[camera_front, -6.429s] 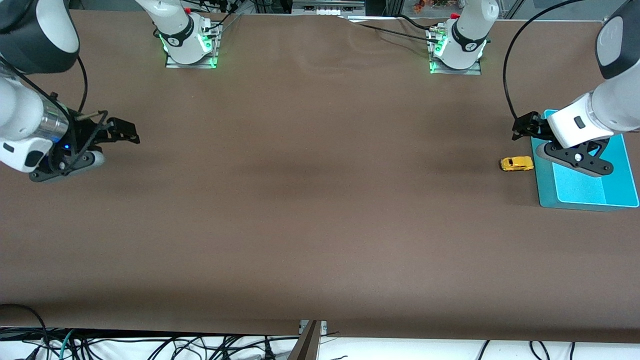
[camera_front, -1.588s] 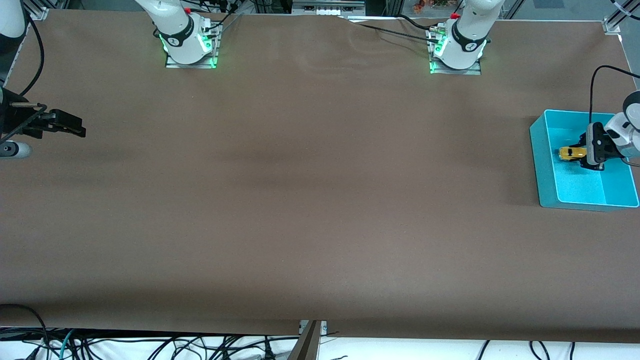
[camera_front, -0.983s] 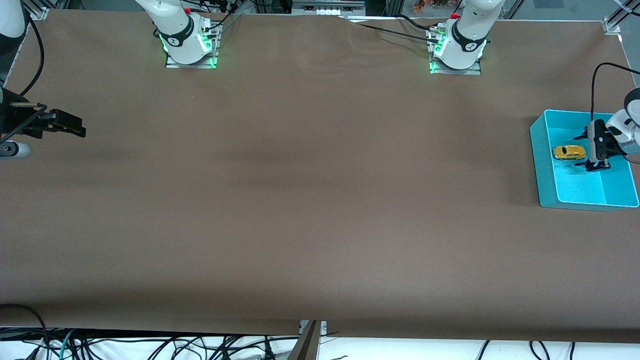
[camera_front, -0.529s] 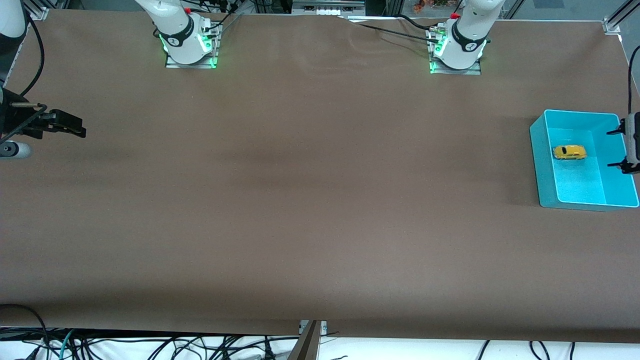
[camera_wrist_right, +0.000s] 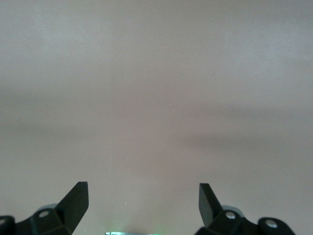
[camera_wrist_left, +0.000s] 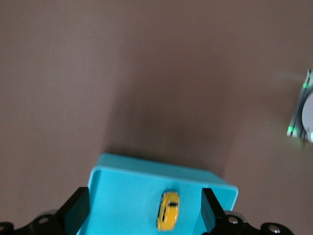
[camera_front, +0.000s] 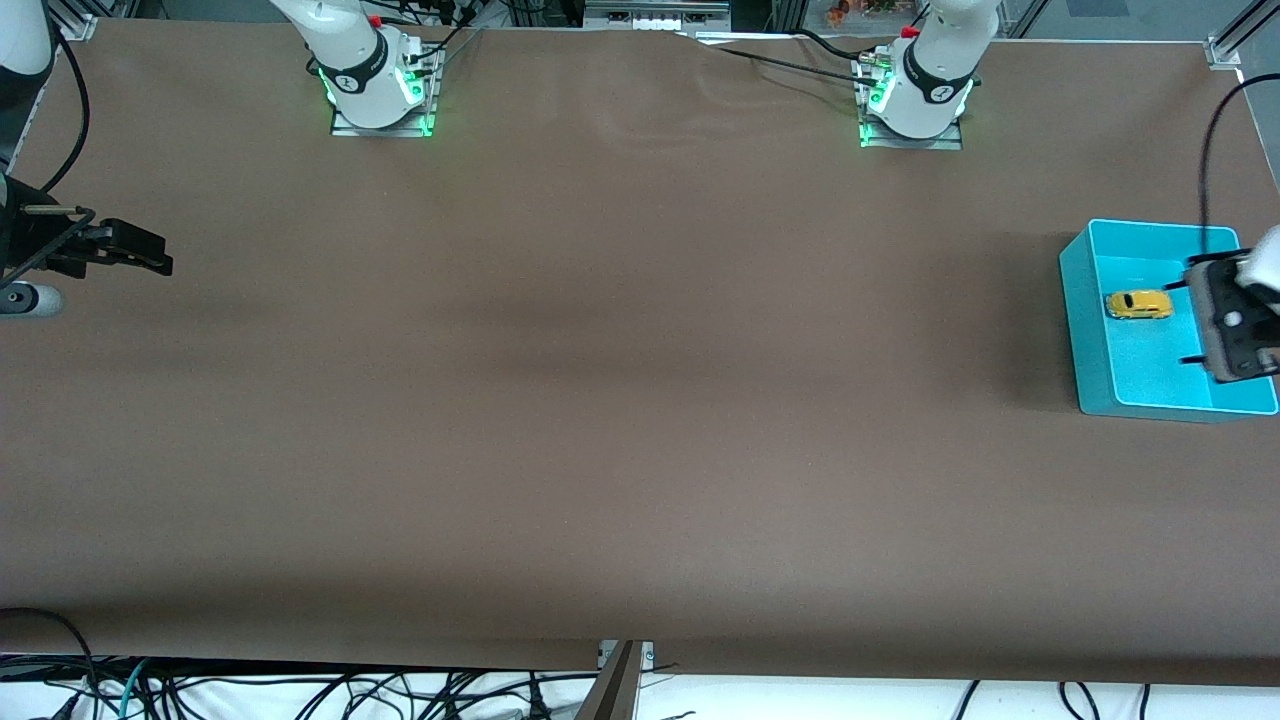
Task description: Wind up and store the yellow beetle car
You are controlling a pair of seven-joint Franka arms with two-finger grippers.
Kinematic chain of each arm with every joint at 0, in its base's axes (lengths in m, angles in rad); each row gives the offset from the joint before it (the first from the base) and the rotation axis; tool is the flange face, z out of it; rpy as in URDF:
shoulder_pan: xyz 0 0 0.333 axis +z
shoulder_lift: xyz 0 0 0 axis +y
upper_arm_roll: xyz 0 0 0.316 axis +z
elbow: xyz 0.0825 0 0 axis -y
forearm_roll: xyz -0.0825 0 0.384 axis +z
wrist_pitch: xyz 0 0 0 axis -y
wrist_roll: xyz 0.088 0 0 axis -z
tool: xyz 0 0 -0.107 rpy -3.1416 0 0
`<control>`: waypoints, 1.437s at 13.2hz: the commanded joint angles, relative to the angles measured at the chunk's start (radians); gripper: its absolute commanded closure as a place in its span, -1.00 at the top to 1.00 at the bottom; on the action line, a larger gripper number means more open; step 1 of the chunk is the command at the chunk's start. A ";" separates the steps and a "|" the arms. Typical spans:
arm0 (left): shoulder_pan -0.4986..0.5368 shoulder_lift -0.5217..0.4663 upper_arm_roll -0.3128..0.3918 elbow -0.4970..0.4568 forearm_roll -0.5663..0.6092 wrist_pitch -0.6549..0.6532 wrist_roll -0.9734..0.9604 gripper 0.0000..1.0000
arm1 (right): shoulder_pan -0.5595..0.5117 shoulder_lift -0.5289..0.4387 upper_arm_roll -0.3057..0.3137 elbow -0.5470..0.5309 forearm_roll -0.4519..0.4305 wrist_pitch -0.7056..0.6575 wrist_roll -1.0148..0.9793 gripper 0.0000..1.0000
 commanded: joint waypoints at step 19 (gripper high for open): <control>-0.568 -0.455 0.494 -0.330 -0.238 0.210 -1.358 1.00 | 0.000 0.002 0.000 0.013 0.013 -0.002 0.005 1.00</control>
